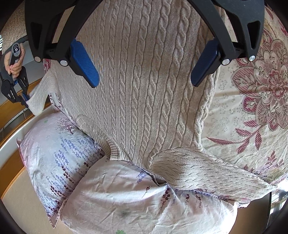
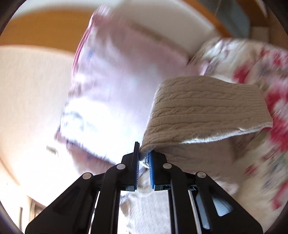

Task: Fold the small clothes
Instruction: 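Lift the sleeve with the right tool and carry it across the sweater body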

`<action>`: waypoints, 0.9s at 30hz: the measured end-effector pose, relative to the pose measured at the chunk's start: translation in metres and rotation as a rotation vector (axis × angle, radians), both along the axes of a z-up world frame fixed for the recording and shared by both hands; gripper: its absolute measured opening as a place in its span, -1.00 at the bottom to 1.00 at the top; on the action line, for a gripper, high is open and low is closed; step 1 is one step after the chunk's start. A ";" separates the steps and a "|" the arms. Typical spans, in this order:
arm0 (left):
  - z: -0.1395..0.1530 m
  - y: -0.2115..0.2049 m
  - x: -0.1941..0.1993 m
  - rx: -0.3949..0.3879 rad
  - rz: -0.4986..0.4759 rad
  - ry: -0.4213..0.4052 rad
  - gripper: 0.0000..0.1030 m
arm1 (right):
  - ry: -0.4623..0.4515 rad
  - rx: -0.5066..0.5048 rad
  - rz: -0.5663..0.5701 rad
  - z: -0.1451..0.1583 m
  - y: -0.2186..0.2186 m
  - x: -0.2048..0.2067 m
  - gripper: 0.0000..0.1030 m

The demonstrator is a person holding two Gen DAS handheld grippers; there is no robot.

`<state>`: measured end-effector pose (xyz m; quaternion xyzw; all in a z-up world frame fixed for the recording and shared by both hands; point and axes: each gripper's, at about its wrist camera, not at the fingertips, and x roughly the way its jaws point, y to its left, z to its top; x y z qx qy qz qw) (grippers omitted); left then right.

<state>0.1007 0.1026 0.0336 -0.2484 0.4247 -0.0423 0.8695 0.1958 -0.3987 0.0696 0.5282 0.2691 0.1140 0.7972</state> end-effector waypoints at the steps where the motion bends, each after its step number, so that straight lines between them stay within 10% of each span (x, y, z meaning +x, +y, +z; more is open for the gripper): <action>1: 0.001 0.002 0.000 -0.003 0.003 -0.004 0.97 | 0.014 -0.005 0.047 -0.007 0.018 0.005 -0.80; 8: 0.005 0.019 -0.010 -0.013 0.038 -0.019 0.97 | 0.227 -0.036 0.235 -0.084 0.116 0.028 -0.80; 23: 0.003 0.036 -0.017 -0.012 0.065 -0.009 0.97 | 0.310 -0.115 0.257 -0.103 0.143 0.013 -0.73; 27: 0.003 0.032 -0.014 -0.006 0.048 -0.012 0.97 | 0.295 -0.168 0.279 -0.088 0.141 0.017 -0.16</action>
